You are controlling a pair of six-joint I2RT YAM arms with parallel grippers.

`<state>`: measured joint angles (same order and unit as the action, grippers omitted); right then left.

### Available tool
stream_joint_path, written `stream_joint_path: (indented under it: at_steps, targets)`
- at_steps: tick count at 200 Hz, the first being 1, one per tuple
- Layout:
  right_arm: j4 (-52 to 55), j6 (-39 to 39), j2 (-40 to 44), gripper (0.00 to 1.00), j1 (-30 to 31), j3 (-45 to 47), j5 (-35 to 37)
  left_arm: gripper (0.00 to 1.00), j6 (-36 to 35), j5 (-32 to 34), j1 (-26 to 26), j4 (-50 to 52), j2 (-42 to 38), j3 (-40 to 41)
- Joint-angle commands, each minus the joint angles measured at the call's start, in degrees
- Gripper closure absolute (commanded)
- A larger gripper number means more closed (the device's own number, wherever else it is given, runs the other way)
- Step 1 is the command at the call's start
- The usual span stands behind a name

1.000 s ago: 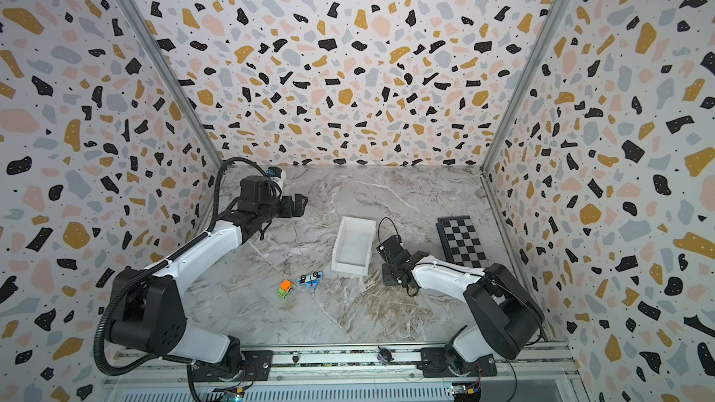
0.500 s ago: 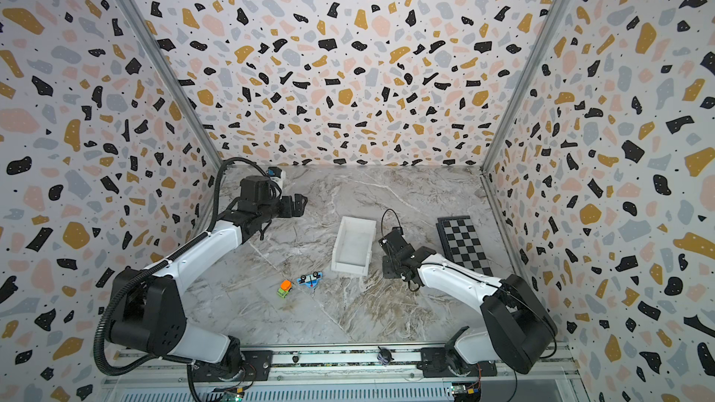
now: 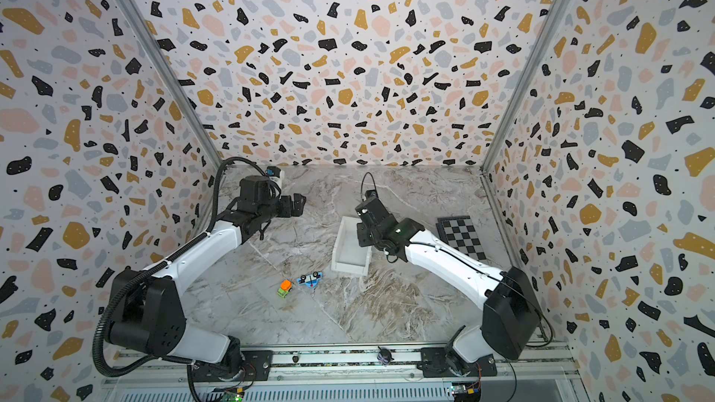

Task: Put the screwdriver in the bin
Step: Place the screwdriver into the bin.

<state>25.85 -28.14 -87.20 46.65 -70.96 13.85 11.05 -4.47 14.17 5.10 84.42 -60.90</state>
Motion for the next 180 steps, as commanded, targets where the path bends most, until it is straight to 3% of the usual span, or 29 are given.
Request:
stream_joint_path:
  at_steps: [1, 63, 180]
  targets:
    - [0.8, 2.0, -4.7, 0.79, 2.1, -3.4, 0.2, 0.0, -1.4, 1.7, -0.2, -0.9, -2.3, 0.5]
    - [-1.2, -0.7, -12.5, 0.79, 4.1, -4.4, -1.6, 0.0, -1.6, 2.3, -0.3, -0.8, -2.8, 0.6]
    - [-0.5, -7.5, -12.0, 0.79, 4.0, 0.4, -2.1, 0.0, -1.5, 2.1, -0.4, -1.0, -2.9, 0.7]
